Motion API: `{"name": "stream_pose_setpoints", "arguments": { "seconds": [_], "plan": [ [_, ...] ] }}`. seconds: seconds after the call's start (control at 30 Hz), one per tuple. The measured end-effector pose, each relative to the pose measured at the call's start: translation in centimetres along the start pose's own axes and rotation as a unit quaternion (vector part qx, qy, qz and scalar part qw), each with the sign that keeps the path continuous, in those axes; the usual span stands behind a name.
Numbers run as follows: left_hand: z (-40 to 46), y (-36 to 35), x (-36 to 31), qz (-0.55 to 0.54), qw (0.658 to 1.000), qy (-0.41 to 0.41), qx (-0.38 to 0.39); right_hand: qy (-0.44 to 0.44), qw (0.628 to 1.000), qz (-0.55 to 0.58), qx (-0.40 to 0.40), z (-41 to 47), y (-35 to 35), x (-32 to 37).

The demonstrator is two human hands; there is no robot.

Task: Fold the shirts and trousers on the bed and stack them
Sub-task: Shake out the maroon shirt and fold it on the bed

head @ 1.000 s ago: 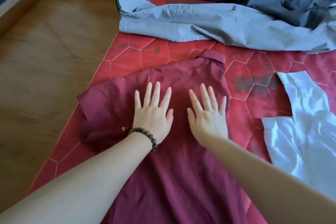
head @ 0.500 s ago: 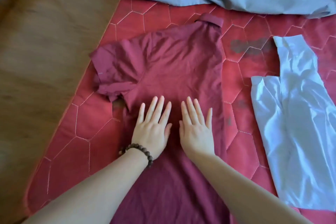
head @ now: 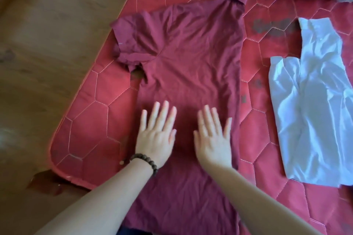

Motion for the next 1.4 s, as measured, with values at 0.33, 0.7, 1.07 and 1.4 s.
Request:
{"name": "stream_pose_setpoints", "arguments": {
  "seconds": [0.33,0.7,1.07,1.4],
  "plan": [
    [-6.9,-2.2,5.5,0.033,0.999,0.018,0.034,-0.042,0.997,-0.023,0.067,-10.5,-2.0,-2.6],
    [-15.8,-3.3,-0.6,-0.004,0.995,-0.075,0.065,0.009,0.999,0.028,0.024,-15.3,-3.7,9.4],
    [-18.1,-2.6,7.9,0.01,0.995,0.047,0.092,-0.139,0.987,-0.005,0.086,-21.2,-2.8,3.2],
    [-9.8,2.3,7.3,-0.035,0.988,0.127,0.08,-0.086,0.994,0.05,0.047,-8.1,0.5,5.5]
  ]
}}
Point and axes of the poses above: each hand's wrist, its own z-axis towards the middle knuckle, its own y-axis out of the back of the hand, x = y × z, the point moved 6 cm from there along z, towards the middle knuckle, and after that the axes turned 11 degrees about y, right-handed, at the moved point
